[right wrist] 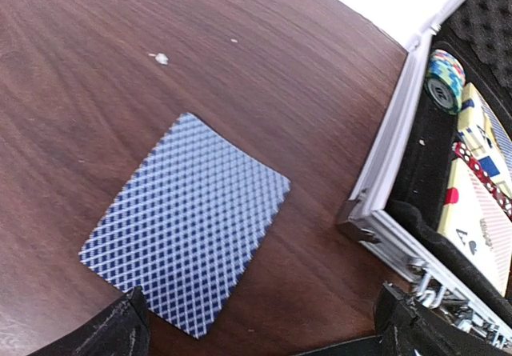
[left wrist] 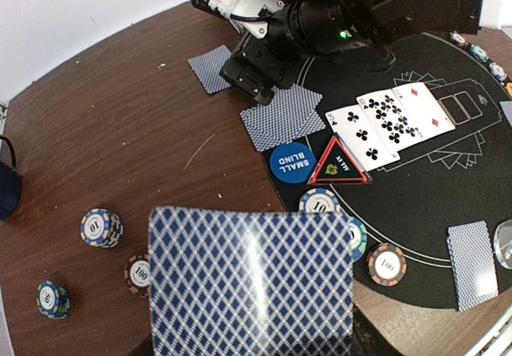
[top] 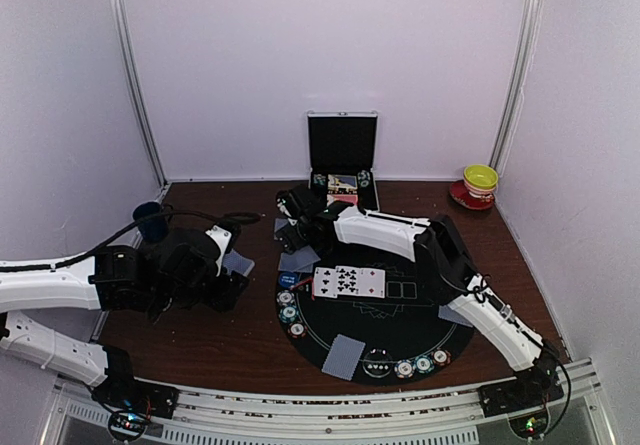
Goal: Distribute texas hold em gaming equipment
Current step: Adjust the poker card at the center of the board.
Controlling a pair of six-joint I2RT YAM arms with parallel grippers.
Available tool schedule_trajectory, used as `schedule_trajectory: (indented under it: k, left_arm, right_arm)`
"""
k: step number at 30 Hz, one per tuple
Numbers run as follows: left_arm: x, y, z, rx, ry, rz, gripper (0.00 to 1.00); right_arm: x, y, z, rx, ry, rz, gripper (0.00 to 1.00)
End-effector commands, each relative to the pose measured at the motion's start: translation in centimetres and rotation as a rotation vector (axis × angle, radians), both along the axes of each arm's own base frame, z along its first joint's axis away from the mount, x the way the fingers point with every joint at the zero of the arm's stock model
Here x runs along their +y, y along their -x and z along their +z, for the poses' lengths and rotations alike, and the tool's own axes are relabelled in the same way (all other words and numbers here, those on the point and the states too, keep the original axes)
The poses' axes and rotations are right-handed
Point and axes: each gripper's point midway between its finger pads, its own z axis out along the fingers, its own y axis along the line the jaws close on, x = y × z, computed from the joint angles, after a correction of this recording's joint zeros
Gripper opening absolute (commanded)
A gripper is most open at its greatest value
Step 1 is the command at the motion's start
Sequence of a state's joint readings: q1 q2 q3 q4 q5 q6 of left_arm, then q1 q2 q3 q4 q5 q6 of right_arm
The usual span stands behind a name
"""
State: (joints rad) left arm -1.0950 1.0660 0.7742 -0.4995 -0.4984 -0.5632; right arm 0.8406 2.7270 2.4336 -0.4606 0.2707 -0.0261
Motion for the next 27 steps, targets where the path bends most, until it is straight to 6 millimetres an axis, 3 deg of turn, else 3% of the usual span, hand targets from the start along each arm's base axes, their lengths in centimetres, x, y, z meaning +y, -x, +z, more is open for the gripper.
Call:
schedule_trajectory:
  k: [1, 13, 27]
  left_arm:
    - [-0.6, -0.5, 1.0, -0.033, 0.042, 0.010, 0.54]
    - [-1.1, -0.8, 1.2, -0.040, 0.035, 0.007, 0.54]
    - [-2.0, -1.3, 1.6, -0.048, 0.023, -0.002, 0.54]
  right_arm:
    - [-2.3, -0.3, 0.9, 0.018, 0.038, -0.055, 1.00]
    - [1.7, 0.1, 4.9, 0.067, -0.210, 0.018, 1.00]
    - [2.3, -0.5, 3.9, 0.076, -0.319, -0.070, 1.00]
